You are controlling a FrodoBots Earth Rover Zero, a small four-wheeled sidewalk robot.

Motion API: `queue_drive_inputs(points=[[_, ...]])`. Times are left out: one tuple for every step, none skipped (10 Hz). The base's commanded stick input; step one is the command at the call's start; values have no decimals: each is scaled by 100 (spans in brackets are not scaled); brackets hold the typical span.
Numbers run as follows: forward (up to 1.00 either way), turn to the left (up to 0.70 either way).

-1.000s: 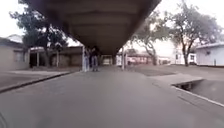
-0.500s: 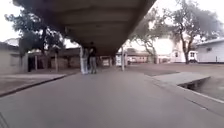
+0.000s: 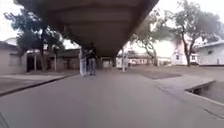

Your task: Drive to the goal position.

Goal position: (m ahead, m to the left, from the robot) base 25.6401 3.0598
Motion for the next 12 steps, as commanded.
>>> queue_drive_inputs(points=[[70,0],[70,0],[70,0],[70,0],[70,0],[70,0],[70,0],[70,0],[70,0],[70,0],[70,0],[70,0]])
